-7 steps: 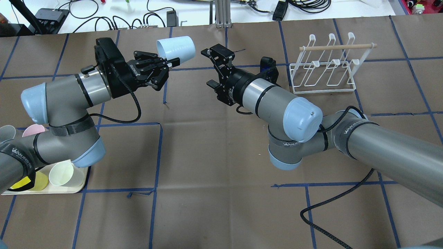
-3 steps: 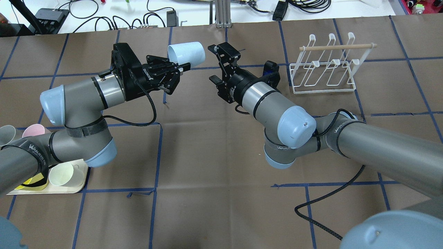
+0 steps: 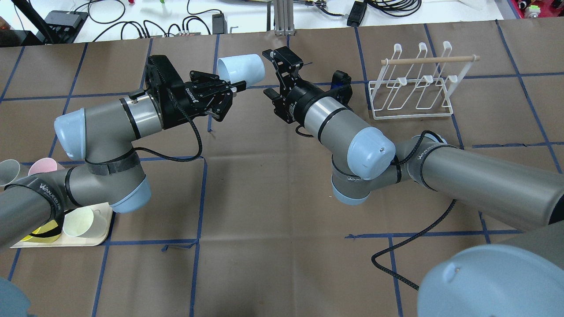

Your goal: Transfer IKEA cup to right arm and place on rack

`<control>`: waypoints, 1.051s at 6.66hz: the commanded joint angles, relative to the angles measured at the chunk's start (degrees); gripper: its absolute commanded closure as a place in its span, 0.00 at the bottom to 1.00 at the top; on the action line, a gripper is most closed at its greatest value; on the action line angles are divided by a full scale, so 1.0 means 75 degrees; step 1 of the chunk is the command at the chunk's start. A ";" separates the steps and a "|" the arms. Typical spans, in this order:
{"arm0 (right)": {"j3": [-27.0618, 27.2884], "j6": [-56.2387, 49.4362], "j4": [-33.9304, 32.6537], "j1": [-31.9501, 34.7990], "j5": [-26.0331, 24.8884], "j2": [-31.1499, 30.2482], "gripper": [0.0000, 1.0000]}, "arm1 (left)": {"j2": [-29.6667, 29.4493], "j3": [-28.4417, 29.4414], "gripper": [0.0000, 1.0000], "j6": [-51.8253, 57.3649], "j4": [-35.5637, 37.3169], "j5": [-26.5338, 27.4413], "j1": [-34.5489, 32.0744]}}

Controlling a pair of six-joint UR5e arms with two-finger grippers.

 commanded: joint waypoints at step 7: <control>-0.0834 0.0217 0.0116 0.0561 -0.0537 0.0628 0.01 | 0.0039 0.0000 1.00 -0.0047 0.0000 -0.0003 -0.0012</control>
